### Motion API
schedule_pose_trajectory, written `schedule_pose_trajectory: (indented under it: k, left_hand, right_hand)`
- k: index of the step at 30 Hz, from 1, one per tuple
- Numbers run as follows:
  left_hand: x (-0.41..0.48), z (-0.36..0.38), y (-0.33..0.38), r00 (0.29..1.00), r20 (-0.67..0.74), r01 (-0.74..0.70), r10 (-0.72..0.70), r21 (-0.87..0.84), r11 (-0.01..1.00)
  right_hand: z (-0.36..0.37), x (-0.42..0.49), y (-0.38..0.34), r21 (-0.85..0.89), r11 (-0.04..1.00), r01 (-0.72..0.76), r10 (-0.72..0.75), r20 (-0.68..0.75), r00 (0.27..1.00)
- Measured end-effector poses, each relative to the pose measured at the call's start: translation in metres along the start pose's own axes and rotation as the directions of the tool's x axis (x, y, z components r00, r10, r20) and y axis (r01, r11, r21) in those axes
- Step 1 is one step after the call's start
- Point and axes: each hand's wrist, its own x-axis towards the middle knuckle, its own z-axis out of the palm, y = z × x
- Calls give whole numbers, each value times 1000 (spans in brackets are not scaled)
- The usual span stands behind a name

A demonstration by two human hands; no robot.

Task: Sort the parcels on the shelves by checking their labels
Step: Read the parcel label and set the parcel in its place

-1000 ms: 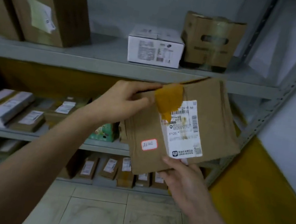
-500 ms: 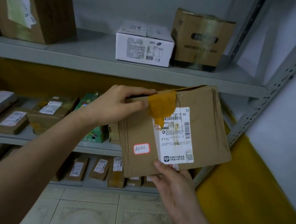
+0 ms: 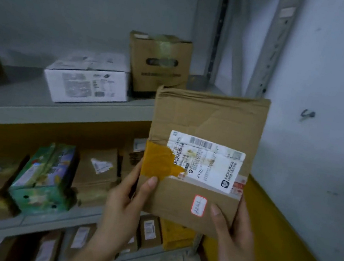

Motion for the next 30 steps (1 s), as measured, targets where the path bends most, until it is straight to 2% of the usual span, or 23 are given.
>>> schedule_pose_trajectory:
  k: [8, 11, 15, 21, 25, 27, 30]
  left_hand:
    - [35, 85, -23, 967, 252, -4, 27, -90, 996]
    - [49, 104, -27, 932, 361, 2, 45, -129, 992]
    - [68, 116, -42, 860, 509, 66, 43, -193, 979]
    - [84, 111, -82, 688, 723, 201, -58, -112, 973]
    - [57, 118, -92, 572, 820, 170, -5, -113, 979]
    - [32, 121, -85, 461, 886, 152, 45, -129, 980]
    - [-12, 125, -64, 245, 958, 116, 149, -182, 976]
  right_hand:
    - [-67, -1, 1, -165, 984, 62, -100, -230, 968]
    - [-79, -3, -1, -262, 963, 62, -150, -333, 931]
    - [-75, -11, 12, -306, 952, 25, -179, -486, 856]
    - [-32, -47, 46, -293, 953, -75, -156, -691, 706]
    - [-15, -91, 47, -343, 927, -153, -187, -775, 603]
    - [-7, -128, 42, -353, 920, -169, -223, -828, 515]
    - [10, -191, 31, -370, 910, -185, -290, -889, 355]
